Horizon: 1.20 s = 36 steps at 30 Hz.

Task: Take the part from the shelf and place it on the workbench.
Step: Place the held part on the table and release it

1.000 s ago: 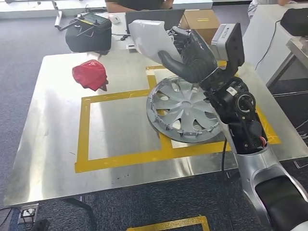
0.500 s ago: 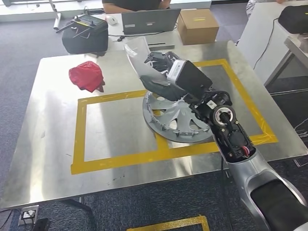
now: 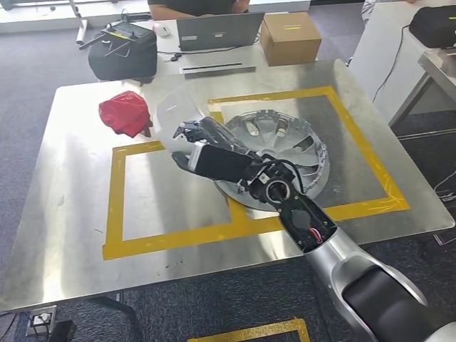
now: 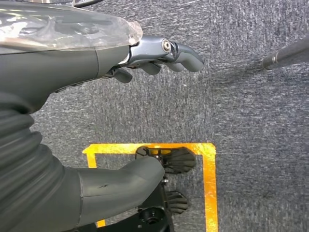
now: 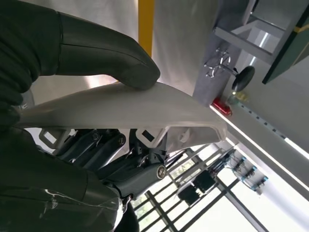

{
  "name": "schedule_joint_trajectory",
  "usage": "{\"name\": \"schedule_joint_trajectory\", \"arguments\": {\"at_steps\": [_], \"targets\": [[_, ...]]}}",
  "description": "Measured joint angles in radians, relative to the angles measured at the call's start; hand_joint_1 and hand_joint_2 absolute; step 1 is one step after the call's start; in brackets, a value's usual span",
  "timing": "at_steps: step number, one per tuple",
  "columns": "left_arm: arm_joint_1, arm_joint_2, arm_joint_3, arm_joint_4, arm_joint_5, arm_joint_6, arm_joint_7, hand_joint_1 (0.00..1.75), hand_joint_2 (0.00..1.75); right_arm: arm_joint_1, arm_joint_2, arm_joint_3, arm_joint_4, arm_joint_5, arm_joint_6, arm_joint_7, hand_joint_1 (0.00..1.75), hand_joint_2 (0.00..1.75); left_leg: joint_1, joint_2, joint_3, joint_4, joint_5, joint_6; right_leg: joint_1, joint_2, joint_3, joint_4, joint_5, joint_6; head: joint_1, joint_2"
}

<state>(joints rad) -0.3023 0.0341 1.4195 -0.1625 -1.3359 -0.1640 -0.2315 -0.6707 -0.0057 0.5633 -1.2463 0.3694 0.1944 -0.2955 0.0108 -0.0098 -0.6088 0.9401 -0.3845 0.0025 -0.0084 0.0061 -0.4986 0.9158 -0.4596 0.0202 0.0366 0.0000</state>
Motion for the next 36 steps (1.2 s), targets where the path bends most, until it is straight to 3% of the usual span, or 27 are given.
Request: {"name": "schedule_joint_trajectory", "arguments": {"at_steps": [9, 17, 26, 36], "targets": [[-0.001, -0.001, 0.0, 0.0, -0.001, 0.002, 0.0, 0.0, 1.75, -0.015, 0.109, 0.077, 0.153, 0.093, -0.029, -0.058, 1.75, 1.75, 0.001, 0.0, 0.0, 0.0, 0.0, 0.0, 0.001, 0.0, 0.0, 0.0, -0.001, -0.001, -0.002, 0.0], [-0.015, -0.001, -0.004, 0.0, -0.015, 0.002, 0.003, 0.0, 1.75, -0.033, 0.194, 0.161, 0.35, 0.217, -0.126, -0.148, 1.75, 1.75, 0.001, 0.0, 0.001, 0.0, 0.0, 0.0, 0.001, 0.0, 0.0, 0.0, -0.001, -0.001, -0.002, 0.0], [-0.022, -0.004, -0.012, 0.0, -0.029, 0.002, 0.01, 0.0, 1.75, -0.034, 0.257, 0.233, 0.509, 0.343, -0.205, -0.162, 1.75, 1.75, 0.001, 0.0, 0.001, 0.0, 0.0, -0.001, 0.001, 0.0, 0.0, 0.0, -0.001, -0.001, -0.002, 0.0], [-0.025, -0.006, -0.034, 0.0, -0.044, 0.001, 0.048, 0.0, 1.75, -0.063, 0.28, 0.262, 0.666, 0.39, -0.24, -0.119, 1.75, 1.75, 0.001, 0.0, 0.002, 0.0, 0.0, -0.001, 0.001, 0.0, 0.0, 0.0, -0.001, -0.001, -0.003, 0.0]]}}
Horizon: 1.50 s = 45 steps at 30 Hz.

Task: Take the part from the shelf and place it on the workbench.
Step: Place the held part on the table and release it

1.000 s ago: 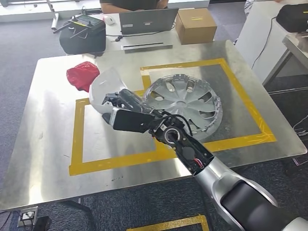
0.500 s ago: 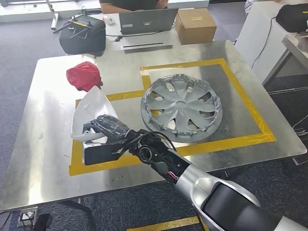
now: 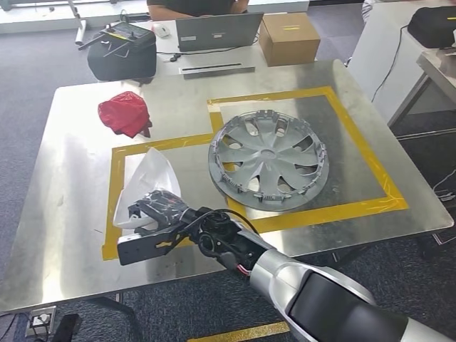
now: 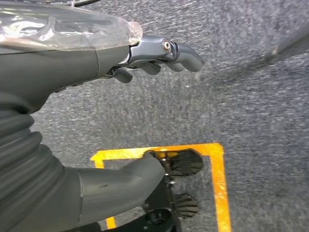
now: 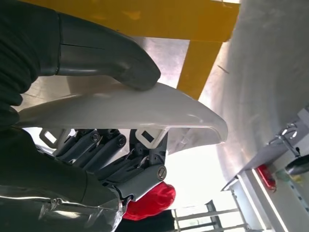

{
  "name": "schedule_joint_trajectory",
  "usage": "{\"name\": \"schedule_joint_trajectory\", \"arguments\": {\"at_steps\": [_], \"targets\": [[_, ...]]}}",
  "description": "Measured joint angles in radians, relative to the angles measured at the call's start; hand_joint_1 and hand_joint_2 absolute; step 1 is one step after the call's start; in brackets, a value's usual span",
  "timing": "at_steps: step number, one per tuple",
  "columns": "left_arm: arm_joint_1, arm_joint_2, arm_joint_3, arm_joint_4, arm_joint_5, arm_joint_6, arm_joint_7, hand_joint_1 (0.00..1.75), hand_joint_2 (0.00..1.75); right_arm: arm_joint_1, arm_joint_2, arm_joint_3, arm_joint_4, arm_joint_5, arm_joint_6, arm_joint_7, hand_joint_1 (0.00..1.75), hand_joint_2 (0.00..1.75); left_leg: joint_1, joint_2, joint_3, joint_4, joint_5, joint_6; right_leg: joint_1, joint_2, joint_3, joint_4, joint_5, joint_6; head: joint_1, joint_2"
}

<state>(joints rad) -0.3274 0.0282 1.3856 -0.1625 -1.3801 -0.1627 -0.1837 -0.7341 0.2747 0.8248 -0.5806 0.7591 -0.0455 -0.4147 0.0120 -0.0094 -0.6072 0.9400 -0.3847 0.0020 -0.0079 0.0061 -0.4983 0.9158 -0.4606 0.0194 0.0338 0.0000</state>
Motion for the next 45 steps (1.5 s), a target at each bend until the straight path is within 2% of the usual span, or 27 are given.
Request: {"name": "schedule_joint_trajectory", "arguments": {"at_steps": [10, 22, 26, 28, 32, 45], "targets": [[0.001, -0.003, -0.015, 0.0, -0.006, -0.003, 0.015, 0.0, 1.75, -0.038, 0.001, 0.004, 0.082, 0.007, -0.001, 0.027, 1.75, 1.75, 0.0, 0.0, 0.0, 0.0, 0.0, 0.0, 0.0, 0.0, 0.0, 0.0, 0.0, 0.0, 0.0, 0.0], [0.001, -0.009, -0.022, 0.0, -0.013, -0.009, 0.015, 0.0, 1.75, -0.09, 0.001, 0.002, 0.143, 0.025, -0.02, 0.104, 1.75, 1.75, 0.0, 0.001, 0.001, 0.0, 0.0, 0.0, 0.0, 0.0, 0.001, 0.0, 0.0, 0.0, 0.0, 0.0], [0.001, -0.01, -0.025, 0.0, -0.013, -0.007, 0.014, 0.0, 1.75, -0.102, 0.001, 0.001, 0.16, 0.037, -0.025, 0.108, 0.0, 0.0, 0.0, 0.001, 0.001, 0.0, 0.0, 0.0, 0.0, 0.0, 0.001, 0.0, 0.0, 0.0, 0.0, 0.0], [0.001, -0.011, -0.026, 0.0, -0.015, -0.006, 0.014, 0.0, 1.75, -0.107, 0.001, -0.002, 0.167, 0.037, -0.028, 0.109, 0.0, 0.0, 0.0, 0.001, 0.001, 0.0, 0.0, 0.0, 0.0, 0.0, 0.001, 0.0, 0.0, 0.0, 0.0, 0.0], [0.002, -0.012, -0.028, 0.0, -0.016, -0.004, 0.006, 0.0, 0.0, -0.119, 0.001, -0.015, 0.178, 0.036, -0.034, 0.107, 0.0, 0.0, 0.0, 0.001, 0.001, 0.0, 0.0, 0.0, 0.0, 0.0, 0.001, 0.0, 0.0, 0.0, -0.001, 0.0], [0.007, -0.013, -0.03, 0.0, 0.0, 0.008, 0.0, 0.0, 0.0, -0.159, 0.001, -0.073, 0.186, -0.009, -0.029, 0.028, 0.0, 0.0, 0.0, 0.001, 0.002, 0.0, 0.0, 0.0, 0.0, 0.0, 0.001, 0.0, 0.0, 0.0, 0.0, 0.0]]}}
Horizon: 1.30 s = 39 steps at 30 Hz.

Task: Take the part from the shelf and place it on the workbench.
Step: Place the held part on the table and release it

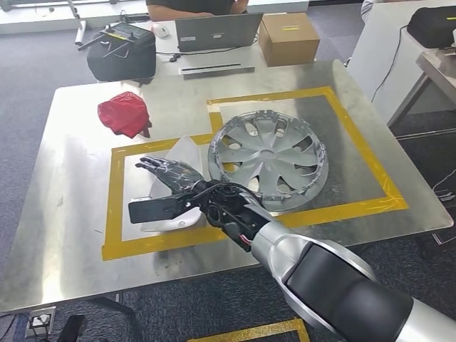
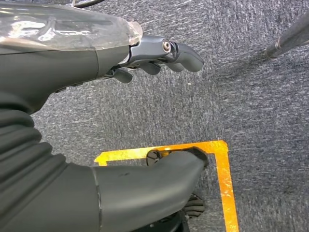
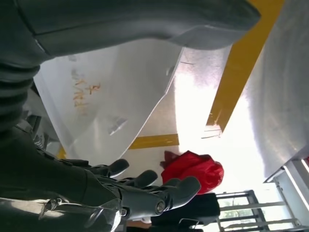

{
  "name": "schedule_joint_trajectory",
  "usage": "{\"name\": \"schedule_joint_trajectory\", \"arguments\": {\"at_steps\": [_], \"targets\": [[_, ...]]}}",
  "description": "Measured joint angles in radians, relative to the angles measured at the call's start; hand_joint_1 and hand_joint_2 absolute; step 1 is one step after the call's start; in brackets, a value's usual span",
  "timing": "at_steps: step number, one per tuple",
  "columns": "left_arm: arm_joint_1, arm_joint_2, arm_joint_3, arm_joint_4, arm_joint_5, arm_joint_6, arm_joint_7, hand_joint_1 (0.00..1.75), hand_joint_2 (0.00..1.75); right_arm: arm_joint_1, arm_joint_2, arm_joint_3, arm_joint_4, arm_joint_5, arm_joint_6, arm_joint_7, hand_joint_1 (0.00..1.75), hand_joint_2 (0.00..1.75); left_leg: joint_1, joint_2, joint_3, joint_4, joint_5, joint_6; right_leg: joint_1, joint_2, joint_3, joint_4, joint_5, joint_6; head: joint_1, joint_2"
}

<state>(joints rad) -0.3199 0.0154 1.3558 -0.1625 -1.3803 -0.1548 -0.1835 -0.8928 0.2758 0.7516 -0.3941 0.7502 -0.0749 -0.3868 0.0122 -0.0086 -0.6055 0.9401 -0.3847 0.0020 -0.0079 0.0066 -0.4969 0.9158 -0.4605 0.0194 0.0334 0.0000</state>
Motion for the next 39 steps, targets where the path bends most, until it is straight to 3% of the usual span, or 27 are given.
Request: {"name": "schedule_joint_trajectory", "arguments": {"at_steps": [10, 16, 19, 22, 30, 39], "targets": [[0.011, 0.003, 0.0, 0.0, 0.013, 0.003, -0.003, 0.0, 0.0, -0.034, -0.001, -0.1, -0.045, -0.19, 0.128, -0.121, 0.0, 0.0, 0.0, 0.0, 0.0, 0.0, 0.0, 0.0, 0.0, 0.0, 0.0, 0.0, 0.0, 0.0, 0.0, 0.0], [0.019, 0.006, 0.0, 0.0, 0.015, 0.003, -0.003, 0.0, 0.0, -0.035, -0.013, -0.163, -0.123, -0.307, 0.234, -0.129, 0.0, 0.0, 0.0, 0.0, 0.001, 0.0, 0.0, 0.0, 0.0, 0.0, 0.0, 0.0, 0.0, 0.0, 0.0, 0.0], [0.021, 0.007, 0.0, 0.0, 0.017, 0.003, -0.002, 0.0, 0.0, -0.023, -0.032, -0.194, -0.181, -0.46, 0.328, -0.103, 0.0, 0.0, 0.0, 0.0, 0.001, 0.0, 0.0, 0.0, 0.0, 0.0, 0.0, 0.0, 0.0, 0.0, -0.001, 0.0], [0.028, 0.009, 0.0, 0.0, 0.022, 0.006, -0.002, 0.0, 0.0, 0.011, -0.076, -0.226, -0.286, -0.676, 0.417, -0.017, 0.0, 0.0, 0.0, 0.0, 0.002, 0.0, 0.0, 0.0, 0.0, 0.0, 0.0, 0.0, 0.0, 0.0, 0.0, 0.0], [0.048, 0.02, 0.0, 0.0, 0.037, 0.01, -0.005, 0.0, 0.0, 0.153, -0.248, -0.328, -0.569, -1.115, 0.517, 0.144, 0.0, 0.0, -0.001, 0.0, 0.003, 0.001, 0.0, 0.0, -0.002, 0.0, 0.001, -0.001, 0.0, 0.001, 0.002, 0.0], [0.058, 0.026, 0.0, 0.0, 0.041, 0.011, -0.012, 0.0, 0.0, 0.296, -0.373, -0.402, -0.851, -1.199, 0.468, 0.236, 0.0, 0.0, -0.001, 0.001, 0.004, 0.0, 0.0, 0.0, -0.001, 0.001, 0.002, -0.001, 0.0, 0.001, -0.001, 0.0]]}}
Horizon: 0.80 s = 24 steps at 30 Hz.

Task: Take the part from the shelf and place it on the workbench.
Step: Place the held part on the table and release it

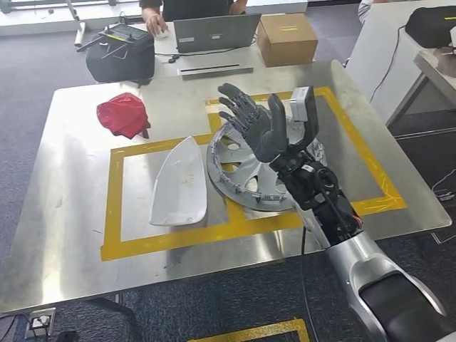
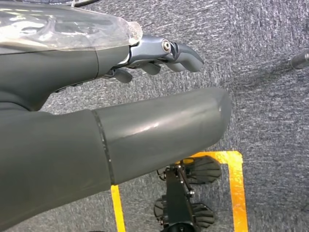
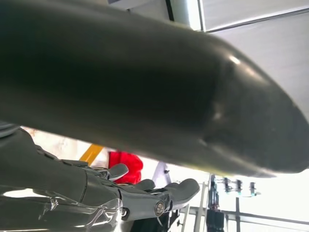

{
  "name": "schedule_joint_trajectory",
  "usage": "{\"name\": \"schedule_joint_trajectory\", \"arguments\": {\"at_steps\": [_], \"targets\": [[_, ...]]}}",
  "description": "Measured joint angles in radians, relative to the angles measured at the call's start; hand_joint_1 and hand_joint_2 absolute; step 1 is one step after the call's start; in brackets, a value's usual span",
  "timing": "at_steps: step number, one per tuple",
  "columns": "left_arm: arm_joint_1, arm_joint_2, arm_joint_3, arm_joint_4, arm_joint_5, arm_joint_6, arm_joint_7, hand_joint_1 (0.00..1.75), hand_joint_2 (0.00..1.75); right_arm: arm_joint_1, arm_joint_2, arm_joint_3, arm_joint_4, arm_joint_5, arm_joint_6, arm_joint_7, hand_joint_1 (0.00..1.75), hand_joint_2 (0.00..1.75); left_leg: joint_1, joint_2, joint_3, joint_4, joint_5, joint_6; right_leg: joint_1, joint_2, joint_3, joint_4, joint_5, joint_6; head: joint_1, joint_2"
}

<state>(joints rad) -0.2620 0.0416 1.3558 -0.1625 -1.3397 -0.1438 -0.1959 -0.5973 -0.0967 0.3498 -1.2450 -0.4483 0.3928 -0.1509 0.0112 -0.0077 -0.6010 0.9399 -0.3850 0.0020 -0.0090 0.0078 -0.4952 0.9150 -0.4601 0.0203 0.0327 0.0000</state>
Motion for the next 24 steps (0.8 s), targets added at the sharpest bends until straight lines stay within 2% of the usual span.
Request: {"name": "schedule_joint_trajectory", "arguments": {"at_steps": [9, 16, 22, 24], "targets": [[0.005, 0.0, 0.0, 0.0, -0.003, 0.004, -0.002, 0.0, 0.0, 0.124, -0.061, -0.04, -0.158, 0.001, -0.05, 0.019, 0.0, 0.0, 0.0, 0.0, 0.0, 0.0, 0.0, 0.0, 0.0, 0.0, 0.001, 0.0, 0.0, 0.0, 0.0, 0.0], [0.005, 0.0, 0.0, 0.0, -0.006, 0.005, -0.002, 0.0, 0.0, 0.172, -0.084, -0.062, -0.238, 0.001, -0.067, 0.041, 0.0, 0.0, -0.001, 0.0, 0.0, 0.001, -0.001, 0.0, -0.001, 0.0, 0.001, -0.001, 0.0, 0.001, 0.0, 0.0], [0.007, 0.0, 0.0, 0.0, -0.006, 0.011, -0.003, 0.0, 0.0, 0.2, -0.092, -0.071, -0.288, 0.001, -0.075, 0.053, 0.0, 0.0, -0.007, 0.0, 0.001, 0.004, -0.009, 0.011, -0.007, 0.0, 0.006, -0.004, -0.003, 0.012, -0.004, 0.0], [0.007, -0.001, 0.0, 0.0, -0.006, 0.014, -0.003, 0.0, 0.0, 0.202, -0.094, -0.076, -0.303, 0.001, -0.079, 0.055, 0.0, 0.0, -0.002, 0.003, 0.011, -0.007, -0.007, 0.018, -0.008, -0.001, 0.0, 0.014, -0.017, 0.016, -0.003, 0.0]]}}
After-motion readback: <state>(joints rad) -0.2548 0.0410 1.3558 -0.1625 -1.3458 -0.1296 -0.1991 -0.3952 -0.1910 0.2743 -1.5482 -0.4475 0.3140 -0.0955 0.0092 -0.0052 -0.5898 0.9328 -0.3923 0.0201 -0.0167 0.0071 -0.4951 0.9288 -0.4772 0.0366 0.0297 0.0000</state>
